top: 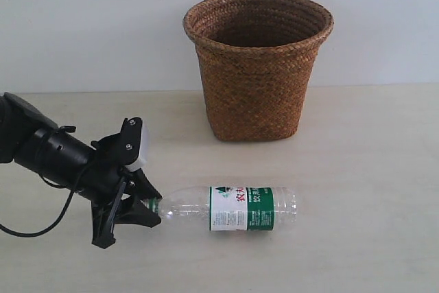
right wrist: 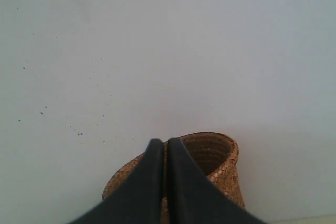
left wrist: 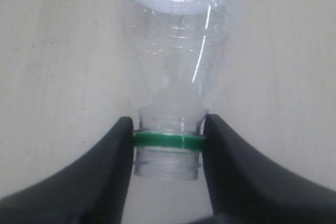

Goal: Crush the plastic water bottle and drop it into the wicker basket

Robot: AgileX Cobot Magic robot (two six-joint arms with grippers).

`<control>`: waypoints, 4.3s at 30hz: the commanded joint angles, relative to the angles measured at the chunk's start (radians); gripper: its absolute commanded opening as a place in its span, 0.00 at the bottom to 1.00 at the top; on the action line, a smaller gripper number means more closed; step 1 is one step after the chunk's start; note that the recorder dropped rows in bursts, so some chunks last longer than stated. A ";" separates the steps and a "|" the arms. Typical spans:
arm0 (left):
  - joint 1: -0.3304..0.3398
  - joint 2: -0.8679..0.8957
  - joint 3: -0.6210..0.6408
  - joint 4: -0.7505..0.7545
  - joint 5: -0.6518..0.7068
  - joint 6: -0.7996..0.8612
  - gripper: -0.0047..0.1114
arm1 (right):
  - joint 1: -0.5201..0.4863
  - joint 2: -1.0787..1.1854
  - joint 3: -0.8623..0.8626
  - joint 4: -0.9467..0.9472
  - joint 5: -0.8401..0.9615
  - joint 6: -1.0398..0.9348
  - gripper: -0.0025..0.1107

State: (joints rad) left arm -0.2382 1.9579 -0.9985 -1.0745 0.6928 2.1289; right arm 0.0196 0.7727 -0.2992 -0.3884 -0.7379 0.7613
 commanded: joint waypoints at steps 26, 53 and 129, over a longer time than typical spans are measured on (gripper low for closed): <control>-0.005 0.003 -0.003 -0.036 -0.008 0.005 0.07 | 0.401 0.938 -0.934 0.790 1.609 -1.245 0.02; -0.005 0.003 -0.001 -0.062 -0.002 0.005 0.07 | 0.480 1.315 -0.934 0.713 1.423 -1.160 0.02; -0.005 0.003 -0.001 -0.156 -0.035 0.005 0.07 | 0.480 1.230 -1.026 0.688 1.484 -1.159 0.02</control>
State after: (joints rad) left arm -0.2425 1.9679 -0.9959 -1.2200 0.6370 2.1289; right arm 0.4984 1.9585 -1.3358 0.3084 0.7216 -0.3877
